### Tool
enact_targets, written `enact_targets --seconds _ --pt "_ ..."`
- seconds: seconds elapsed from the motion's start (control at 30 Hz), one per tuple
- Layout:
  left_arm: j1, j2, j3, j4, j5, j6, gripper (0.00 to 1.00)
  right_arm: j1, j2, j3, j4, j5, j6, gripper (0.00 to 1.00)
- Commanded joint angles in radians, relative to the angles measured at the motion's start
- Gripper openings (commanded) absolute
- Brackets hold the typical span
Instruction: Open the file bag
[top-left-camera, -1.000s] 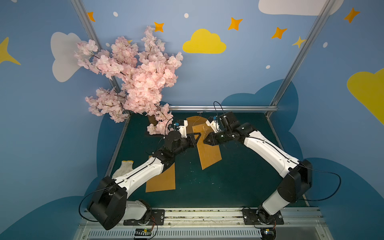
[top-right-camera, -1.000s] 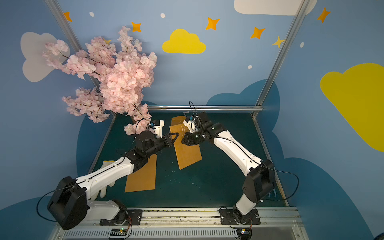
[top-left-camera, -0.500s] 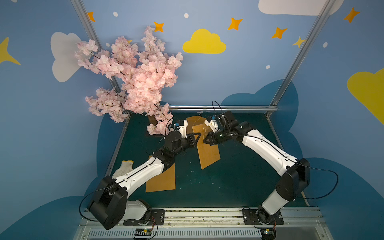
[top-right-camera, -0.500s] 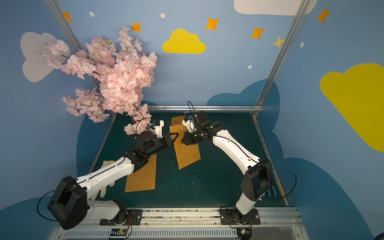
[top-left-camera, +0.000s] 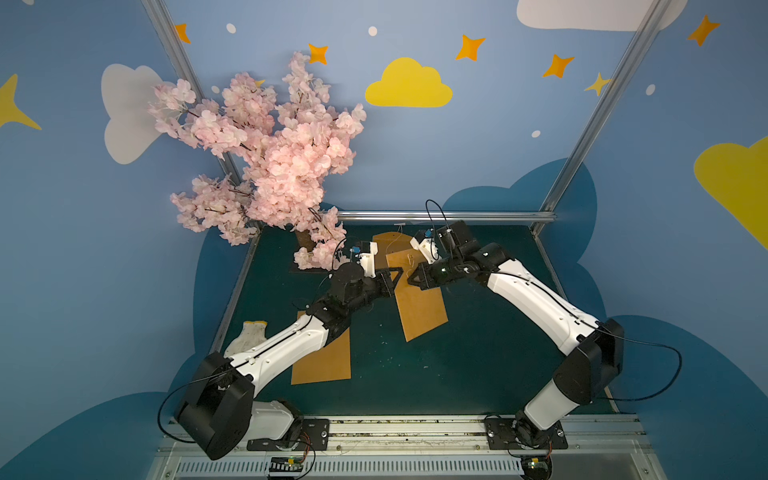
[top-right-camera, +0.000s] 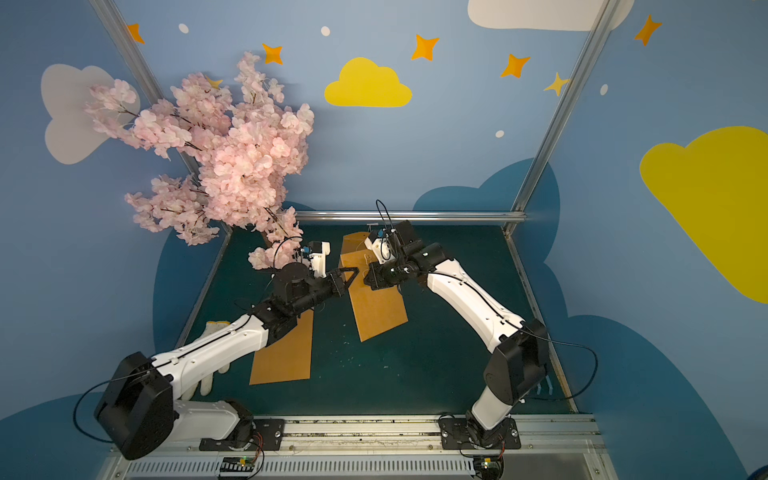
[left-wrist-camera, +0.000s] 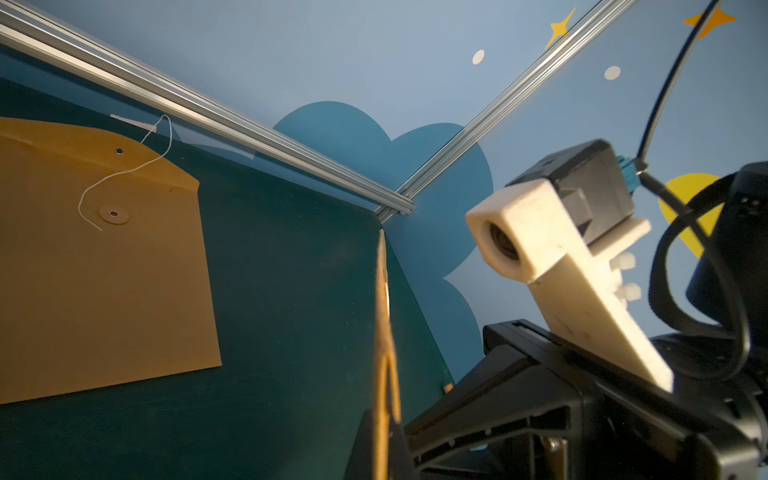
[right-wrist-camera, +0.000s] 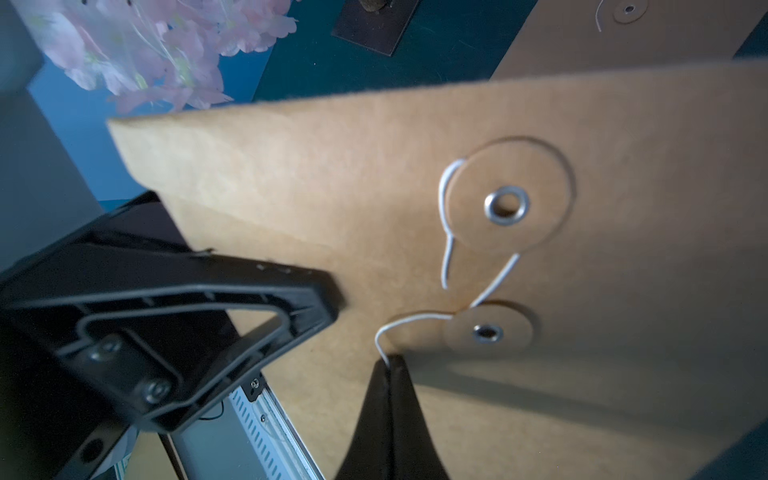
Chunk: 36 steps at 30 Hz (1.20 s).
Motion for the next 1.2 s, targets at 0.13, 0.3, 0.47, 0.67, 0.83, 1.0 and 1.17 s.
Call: enact_targets --seconds 0.13,0.3,0.47,0.67,0.83,1.0,1.17 --pt "-0.005 -0.021 -0.021 0.015 0.038 0.008 0.02 -0.019 -0.062 -0.010 0.043 -0.008 -0.019 0.00" --pt "-0.008 -0.023 -0.037 0.026 0.056 0.002 0.03 -0.048 -0.076 -0.016 0.063 -0.001 -0.015 0.00" --pt "-0.008 -0.044 -0.060 0.039 0.060 -0.002 0.03 -0.089 -0.093 -0.040 0.082 0.006 -0.011 0.00" --pt "-0.008 -0.076 -0.062 0.035 0.069 0.009 0.03 -0.145 -0.104 -0.075 0.085 0.010 -0.016 0.00" --pt "-0.008 -0.100 -0.072 0.035 0.067 0.013 0.03 -0.182 -0.118 -0.117 0.095 0.011 -0.014 0.00" --pt "-0.006 -0.123 -0.081 0.035 0.024 0.019 0.03 -0.188 -0.131 -0.149 0.098 -0.001 -0.013 0.00" --pt "0.000 -0.126 -0.061 0.003 0.024 0.037 0.03 -0.183 -0.151 -0.154 0.094 -0.073 -0.016 0.04"
